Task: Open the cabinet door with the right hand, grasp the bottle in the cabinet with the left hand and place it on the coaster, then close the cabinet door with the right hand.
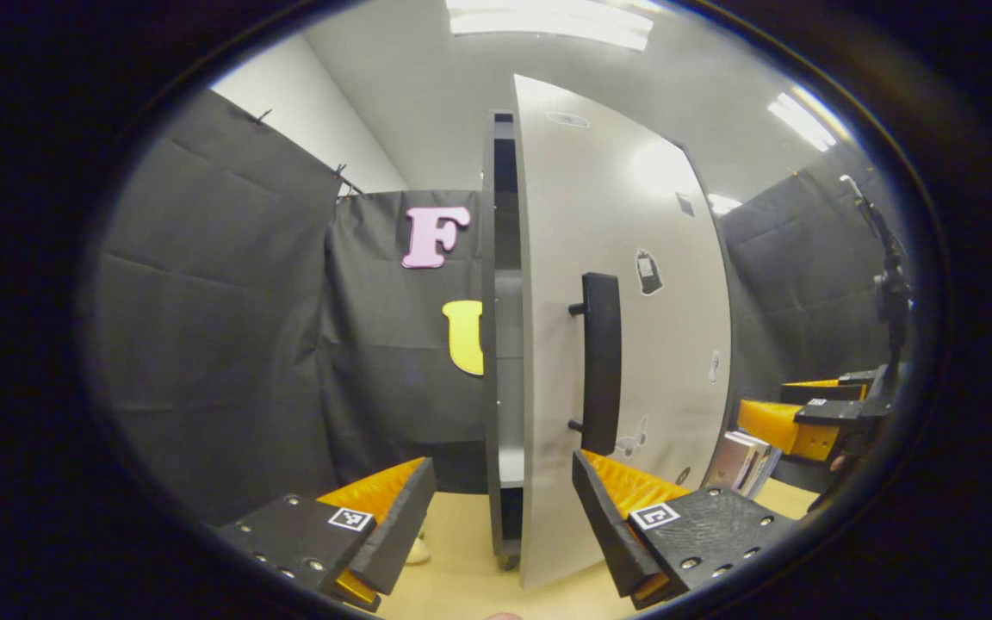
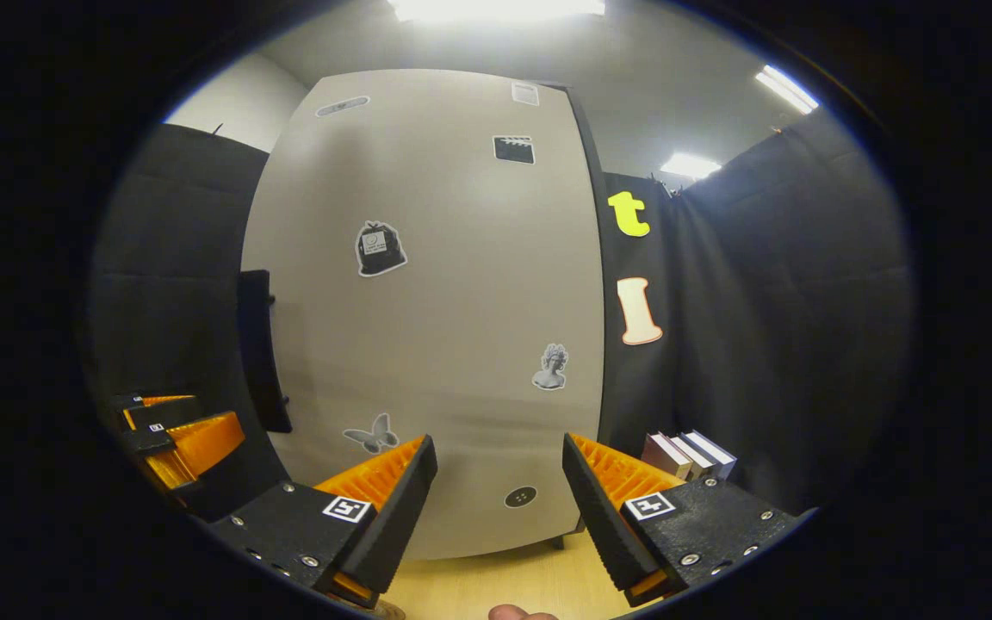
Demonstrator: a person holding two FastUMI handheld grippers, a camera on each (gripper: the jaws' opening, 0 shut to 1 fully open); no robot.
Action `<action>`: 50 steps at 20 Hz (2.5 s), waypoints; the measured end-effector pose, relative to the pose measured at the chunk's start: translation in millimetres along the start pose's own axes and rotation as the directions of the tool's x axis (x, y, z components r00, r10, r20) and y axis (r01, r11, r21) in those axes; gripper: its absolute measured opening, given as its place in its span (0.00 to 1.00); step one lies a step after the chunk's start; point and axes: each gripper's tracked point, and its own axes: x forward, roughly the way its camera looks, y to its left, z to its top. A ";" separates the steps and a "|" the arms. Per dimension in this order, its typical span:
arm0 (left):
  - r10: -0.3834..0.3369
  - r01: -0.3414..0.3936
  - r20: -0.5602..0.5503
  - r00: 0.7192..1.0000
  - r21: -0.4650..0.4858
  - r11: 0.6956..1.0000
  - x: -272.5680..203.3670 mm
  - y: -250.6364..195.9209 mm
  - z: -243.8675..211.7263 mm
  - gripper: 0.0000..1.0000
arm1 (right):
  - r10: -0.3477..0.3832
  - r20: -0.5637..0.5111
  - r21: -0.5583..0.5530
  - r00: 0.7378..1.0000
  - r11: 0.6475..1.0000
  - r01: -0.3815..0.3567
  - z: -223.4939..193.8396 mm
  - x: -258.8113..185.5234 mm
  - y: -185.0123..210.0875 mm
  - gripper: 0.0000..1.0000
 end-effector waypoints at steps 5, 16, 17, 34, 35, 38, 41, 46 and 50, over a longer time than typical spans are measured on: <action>0.025 -0.024 -0.007 1.000 0.023 0.999 4.0 -5.6 -4.9 0.92 | -0.042 0.087 -0.011 0.995 0.999 0.043 9.4 -4.2 -2.5 0.92; -0.026 0.026 -0.006 1.000 0.024 0.999 10.7 -25.5 -6.9 0.92 | 0.005 0.072 -0.028 0.997 1.000 -0.003 4.1 4.9 11.1 0.92; -0.034 0.034 -0.011 0.999 0.016 0.999 12.3 -27.7 -7.7 0.92 | 0.001 0.075 -0.022 0.997 1.000 0.001 4.4 6.1 9.1 0.92; -0.052 0.051 0.031 0.998 0.004 0.999 18.3 -37.2 3.5 0.92 | -0.006 0.060 -0.023 0.998 1.000 0.007 19.3 13.7 -8.1 0.92; -0.054 0.054 0.029 0.998 0.003 0.999 19.3 -37.6 2.3 0.92 | -0.011 0.058 -0.024 0.998 1.000 0.013 19.6 14.7 -10.9 0.92; -0.060 0.060 0.025 0.998 0.003 0.998 21.3 -39.3 1.8 0.87 | -0.028 0.052 -0.017 0.998 0.999 0.029 20.3 15.0 -17.5 0.92; -0.073 0.073 0.021 0.997 -0.006 0.997 19.5 -42.0 0.2 0.87 | -0.037 0.045 -0.022 0.998 0.999 0.038 19.9 13.7 -19.6 0.92; -0.087 0.088 0.024 0.996 -0.011 0.996 17.9 -44.6 1.1 0.87 | -0.046 0.058 -0.028 0.997 0.998 0.047 27.0 9.7 -21.6 0.92; -0.093 0.093 0.031 0.995 -0.009 0.996 17.6 -44.0 3.8 0.96 | -0.055 0.062 -0.027 0.997 0.998 0.057 30.0 6.7 -23.3 0.92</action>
